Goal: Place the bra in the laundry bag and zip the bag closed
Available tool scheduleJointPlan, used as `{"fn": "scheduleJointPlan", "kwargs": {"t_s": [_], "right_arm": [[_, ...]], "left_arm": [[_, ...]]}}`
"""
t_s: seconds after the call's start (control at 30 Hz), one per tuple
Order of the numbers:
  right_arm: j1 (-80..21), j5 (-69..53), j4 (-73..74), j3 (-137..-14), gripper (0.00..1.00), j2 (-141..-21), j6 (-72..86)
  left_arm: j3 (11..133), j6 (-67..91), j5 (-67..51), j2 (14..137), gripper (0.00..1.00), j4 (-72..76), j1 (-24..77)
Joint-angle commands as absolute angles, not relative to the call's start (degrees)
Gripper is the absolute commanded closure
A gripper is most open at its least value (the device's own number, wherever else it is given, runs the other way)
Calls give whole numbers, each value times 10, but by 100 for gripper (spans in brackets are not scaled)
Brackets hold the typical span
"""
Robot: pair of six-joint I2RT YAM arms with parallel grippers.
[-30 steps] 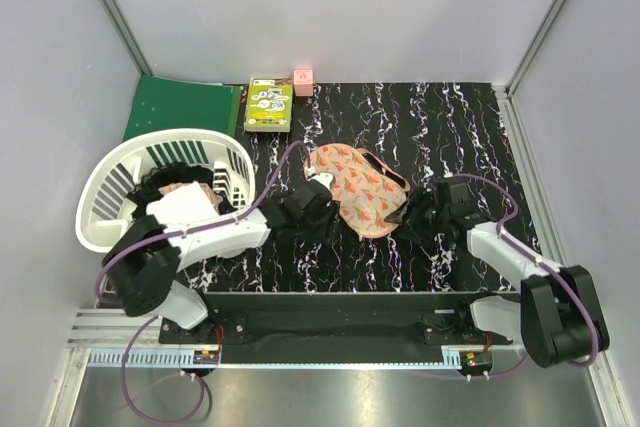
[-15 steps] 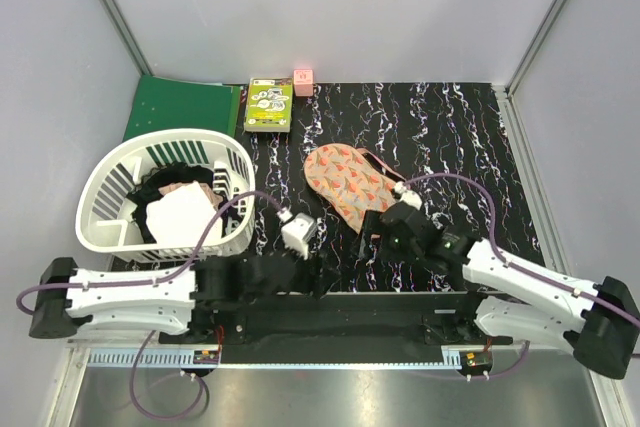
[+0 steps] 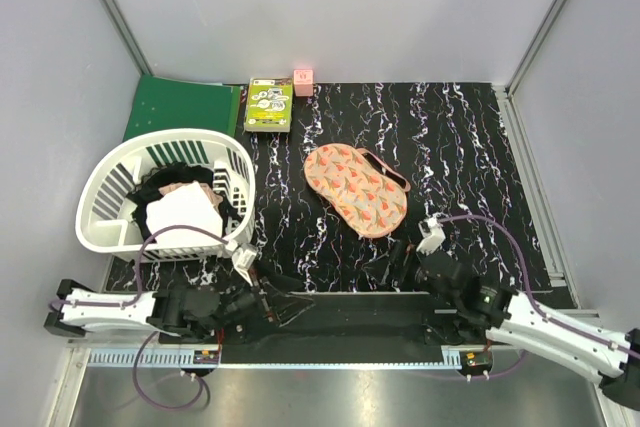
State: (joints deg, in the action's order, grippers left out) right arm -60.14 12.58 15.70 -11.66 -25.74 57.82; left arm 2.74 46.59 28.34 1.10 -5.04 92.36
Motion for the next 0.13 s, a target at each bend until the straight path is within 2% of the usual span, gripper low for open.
{"fn": "scheduleJointPlan", "kwargs": {"t_s": [0.0, 0.07, 0.1], "right_arm": [[-606, 152, 135, -64, 1, -112, 593], [-606, 147, 142, -39, 0, -15, 592], [-606, 122, 117, -35, 0, -5, 585]], "left_arm": [[-49, 440, 240, -57, 8, 55, 927], [-61, 422, 209, -33, 7, 137, 927], [-75, 417, 194, -21, 7, 175, 927]]}}
